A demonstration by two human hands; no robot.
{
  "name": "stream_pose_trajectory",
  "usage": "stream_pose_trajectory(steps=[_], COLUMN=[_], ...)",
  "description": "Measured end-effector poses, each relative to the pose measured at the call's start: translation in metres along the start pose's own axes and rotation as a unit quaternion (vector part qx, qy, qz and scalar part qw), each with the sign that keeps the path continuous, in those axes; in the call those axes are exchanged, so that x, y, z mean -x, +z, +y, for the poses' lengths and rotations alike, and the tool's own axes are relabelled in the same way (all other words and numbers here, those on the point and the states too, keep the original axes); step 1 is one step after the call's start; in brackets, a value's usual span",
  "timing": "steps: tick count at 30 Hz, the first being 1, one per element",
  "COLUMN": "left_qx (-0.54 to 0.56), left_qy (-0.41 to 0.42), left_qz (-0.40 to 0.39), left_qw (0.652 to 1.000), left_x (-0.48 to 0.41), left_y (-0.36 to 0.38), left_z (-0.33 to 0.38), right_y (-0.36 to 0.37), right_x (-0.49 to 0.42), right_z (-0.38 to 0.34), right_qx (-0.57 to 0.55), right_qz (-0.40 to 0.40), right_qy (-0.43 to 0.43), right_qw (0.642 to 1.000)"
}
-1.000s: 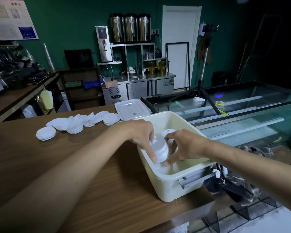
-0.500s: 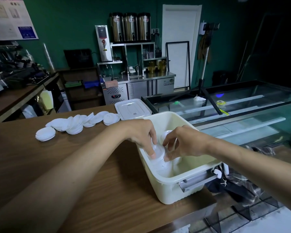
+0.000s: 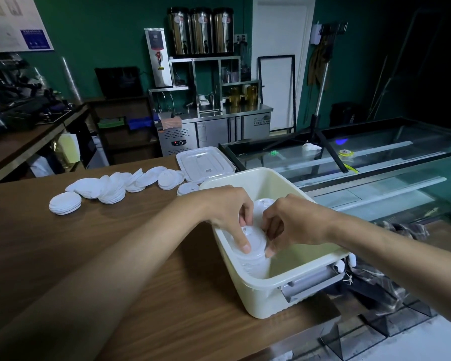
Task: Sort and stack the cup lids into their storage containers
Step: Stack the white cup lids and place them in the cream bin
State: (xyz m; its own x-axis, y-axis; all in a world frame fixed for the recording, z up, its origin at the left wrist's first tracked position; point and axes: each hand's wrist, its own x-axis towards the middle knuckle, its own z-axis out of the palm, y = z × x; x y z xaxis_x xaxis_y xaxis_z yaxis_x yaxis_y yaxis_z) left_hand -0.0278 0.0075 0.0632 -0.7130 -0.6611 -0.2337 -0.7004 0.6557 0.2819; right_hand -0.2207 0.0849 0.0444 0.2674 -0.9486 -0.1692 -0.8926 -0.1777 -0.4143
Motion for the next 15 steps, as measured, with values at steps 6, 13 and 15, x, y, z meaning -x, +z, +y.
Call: stream_pose_trajectory(steps=[6, 13, 15], left_qx=[-0.024, 0.005, 0.011], left_qy=[0.005, 0.020, 0.022], left_qz=[-0.006, 0.067, 0.090], left_qw=[1.000, 0.998, 0.996], left_x=[0.003, 0.035, 0.050], left_y=[-0.001, -0.019, -0.028], left_z=[0.007, 0.004, 0.000], right_y=[0.000, -0.023, -0.030], right_x=[0.001, 0.016, 0.017], right_z=[0.003, -0.020, -0.031], right_qx=[0.001, 0.035, 0.036], right_qz=[-0.005, 0.029, 0.066], right_qy=[0.000, 0.006, -0.003], right_qw=[1.000, 0.999, 0.997])
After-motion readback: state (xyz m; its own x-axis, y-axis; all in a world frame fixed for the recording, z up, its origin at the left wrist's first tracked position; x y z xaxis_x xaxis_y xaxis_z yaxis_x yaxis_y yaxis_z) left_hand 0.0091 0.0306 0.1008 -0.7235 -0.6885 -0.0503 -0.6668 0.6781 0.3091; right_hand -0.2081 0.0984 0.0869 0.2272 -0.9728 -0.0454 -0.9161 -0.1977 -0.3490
